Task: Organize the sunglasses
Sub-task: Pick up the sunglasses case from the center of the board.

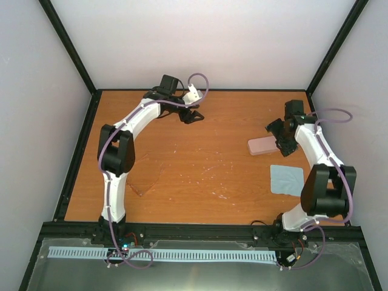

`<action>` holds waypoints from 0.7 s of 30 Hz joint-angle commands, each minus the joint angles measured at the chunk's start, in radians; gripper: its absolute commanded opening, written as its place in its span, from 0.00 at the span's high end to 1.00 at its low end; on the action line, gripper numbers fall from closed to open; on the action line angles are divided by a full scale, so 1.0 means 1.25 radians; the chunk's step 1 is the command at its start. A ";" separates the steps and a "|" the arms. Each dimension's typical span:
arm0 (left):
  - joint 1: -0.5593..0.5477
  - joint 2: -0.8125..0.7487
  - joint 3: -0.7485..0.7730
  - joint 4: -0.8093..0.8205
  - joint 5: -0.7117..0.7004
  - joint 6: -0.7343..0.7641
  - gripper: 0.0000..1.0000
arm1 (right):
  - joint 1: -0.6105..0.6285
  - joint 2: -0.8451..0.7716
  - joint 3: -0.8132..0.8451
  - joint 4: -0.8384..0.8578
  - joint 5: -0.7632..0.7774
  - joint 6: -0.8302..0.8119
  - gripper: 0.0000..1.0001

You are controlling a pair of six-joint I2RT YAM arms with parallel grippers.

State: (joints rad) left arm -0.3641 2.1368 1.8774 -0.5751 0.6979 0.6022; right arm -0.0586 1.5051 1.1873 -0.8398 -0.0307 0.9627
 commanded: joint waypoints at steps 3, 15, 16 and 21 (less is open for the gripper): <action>-0.004 0.013 0.031 -0.054 -0.095 -0.009 0.29 | -0.006 0.141 0.105 -0.102 -0.156 -0.026 0.10; 0.037 -0.026 -0.038 -0.035 -0.100 0.012 0.28 | -0.012 0.310 0.266 -0.240 -0.082 -0.048 0.02; 0.042 -0.027 -0.041 -0.035 -0.098 0.012 0.28 | -0.013 0.319 0.268 -0.247 -0.085 -0.041 0.02; 0.062 -0.037 -0.067 -0.021 -0.094 0.008 0.28 | -0.016 0.336 0.255 -0.248 -0.074 -0.004 0.00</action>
State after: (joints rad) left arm -0.3096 2.1372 1.8095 -0.6121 0.5686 0.6090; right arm -0.0666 1.9095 1.5043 -1.1126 -0.1421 0.9104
